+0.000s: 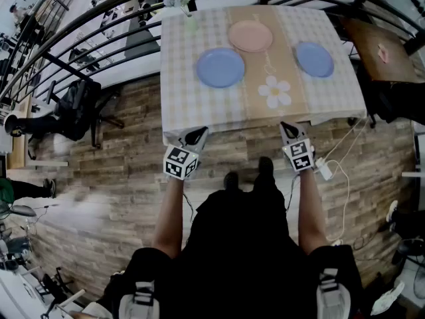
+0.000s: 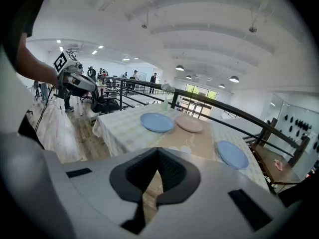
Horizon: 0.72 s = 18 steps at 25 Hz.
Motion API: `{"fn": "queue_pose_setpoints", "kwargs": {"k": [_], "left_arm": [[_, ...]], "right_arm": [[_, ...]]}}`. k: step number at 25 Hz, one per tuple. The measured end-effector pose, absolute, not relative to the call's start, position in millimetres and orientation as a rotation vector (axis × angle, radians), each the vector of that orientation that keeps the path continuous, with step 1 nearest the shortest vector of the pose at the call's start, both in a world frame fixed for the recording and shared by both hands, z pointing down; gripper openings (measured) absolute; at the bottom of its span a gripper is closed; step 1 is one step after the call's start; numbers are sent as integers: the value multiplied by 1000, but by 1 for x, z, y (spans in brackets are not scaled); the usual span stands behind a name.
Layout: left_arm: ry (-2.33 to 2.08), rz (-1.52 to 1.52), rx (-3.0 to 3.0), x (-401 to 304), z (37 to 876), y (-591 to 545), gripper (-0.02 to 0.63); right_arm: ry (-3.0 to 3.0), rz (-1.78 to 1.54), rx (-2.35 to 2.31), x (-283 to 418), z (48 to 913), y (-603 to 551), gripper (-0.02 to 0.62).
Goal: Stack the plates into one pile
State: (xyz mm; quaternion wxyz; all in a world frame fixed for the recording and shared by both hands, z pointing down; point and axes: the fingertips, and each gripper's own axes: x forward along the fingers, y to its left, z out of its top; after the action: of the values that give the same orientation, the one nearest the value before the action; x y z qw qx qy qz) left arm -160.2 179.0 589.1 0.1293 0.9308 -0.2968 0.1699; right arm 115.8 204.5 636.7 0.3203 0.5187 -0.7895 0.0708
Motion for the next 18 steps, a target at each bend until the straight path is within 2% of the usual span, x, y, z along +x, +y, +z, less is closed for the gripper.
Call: {"fn": "queue_pose_setpoints", "kwargs": {"k": [18], "left_arm": [[-872,475,2706,-170,586,172,3]], "right_arm": [[-2105,223,1361,103,637,198,-3]]}}
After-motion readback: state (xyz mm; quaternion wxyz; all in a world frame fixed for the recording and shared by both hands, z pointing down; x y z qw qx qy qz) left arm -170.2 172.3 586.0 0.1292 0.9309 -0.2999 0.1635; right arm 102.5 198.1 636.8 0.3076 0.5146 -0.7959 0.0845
